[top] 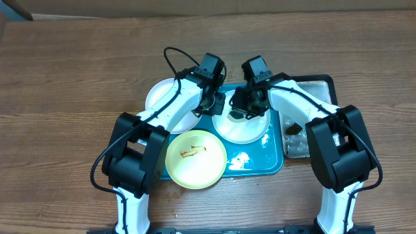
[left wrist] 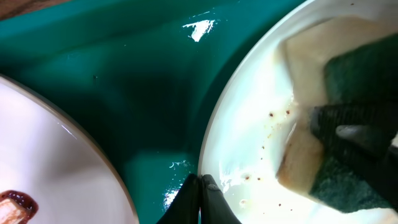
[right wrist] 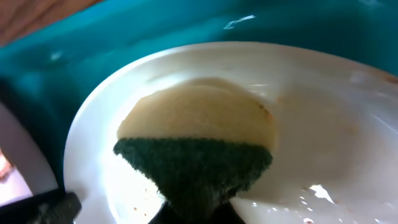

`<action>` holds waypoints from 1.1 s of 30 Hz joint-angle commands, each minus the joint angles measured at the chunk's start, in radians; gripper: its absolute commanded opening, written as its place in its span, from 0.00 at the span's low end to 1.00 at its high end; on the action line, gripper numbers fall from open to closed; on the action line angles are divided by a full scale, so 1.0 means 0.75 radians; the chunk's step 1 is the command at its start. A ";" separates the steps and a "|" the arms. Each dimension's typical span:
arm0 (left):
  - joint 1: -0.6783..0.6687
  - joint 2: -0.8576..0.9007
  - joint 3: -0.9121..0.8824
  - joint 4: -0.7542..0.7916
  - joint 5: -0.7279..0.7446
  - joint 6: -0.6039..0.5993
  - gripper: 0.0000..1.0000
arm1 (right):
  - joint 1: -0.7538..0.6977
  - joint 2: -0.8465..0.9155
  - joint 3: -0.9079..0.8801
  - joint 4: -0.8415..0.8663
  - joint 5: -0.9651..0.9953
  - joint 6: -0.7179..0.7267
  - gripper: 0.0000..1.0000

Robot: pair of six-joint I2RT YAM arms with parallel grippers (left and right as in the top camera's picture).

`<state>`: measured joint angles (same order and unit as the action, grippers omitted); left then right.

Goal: Clean dirty plates on tray and stack at the side
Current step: 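Scrub the white plate again with the sponge, left gripper holding rim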

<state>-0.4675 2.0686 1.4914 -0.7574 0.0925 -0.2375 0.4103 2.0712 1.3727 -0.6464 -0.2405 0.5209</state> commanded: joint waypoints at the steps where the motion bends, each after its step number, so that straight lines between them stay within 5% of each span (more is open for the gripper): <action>1: -0.027 -0.016 0.016 -0.005 0.015 -0.013 0.04 | 0.056 0.119 -0.071 -0.043 0.033 -0.261 0.04; 24: -0.041 -0.016 0.016 0.013 0.015 -0.014 0.04 | 0.134 0.119 -0.071 -0.287 -0.104 -0.781 0.04; 33: -0.040 -0.016 0.016 0.013 0.015 -0.014 0.04 | 0.133 0.119 -0.071 -0.343 -0.111 -0.845 0.04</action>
<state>-0.4870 2.0686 1.4914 -0.7822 0.0814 -0.2329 0.4694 2.0735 1.3880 -0.8558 -0.3511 -0.0048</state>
